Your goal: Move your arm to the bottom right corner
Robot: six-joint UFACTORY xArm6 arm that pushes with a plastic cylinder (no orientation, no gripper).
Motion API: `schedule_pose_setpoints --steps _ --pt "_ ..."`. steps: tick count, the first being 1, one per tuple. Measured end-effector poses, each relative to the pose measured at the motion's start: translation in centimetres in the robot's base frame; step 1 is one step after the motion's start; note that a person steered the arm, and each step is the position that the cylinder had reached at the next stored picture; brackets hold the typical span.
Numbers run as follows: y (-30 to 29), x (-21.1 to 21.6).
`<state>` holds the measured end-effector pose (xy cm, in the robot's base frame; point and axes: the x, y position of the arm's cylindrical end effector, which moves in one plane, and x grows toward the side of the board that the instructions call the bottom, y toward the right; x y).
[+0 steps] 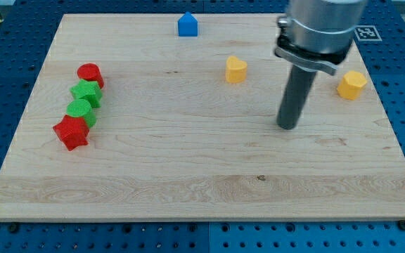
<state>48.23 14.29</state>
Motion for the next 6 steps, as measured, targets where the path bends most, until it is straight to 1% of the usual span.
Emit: schedule_pose_setpoints --steps 2,6 --pt "5.4 1.6" --pt "15.9 6.2"
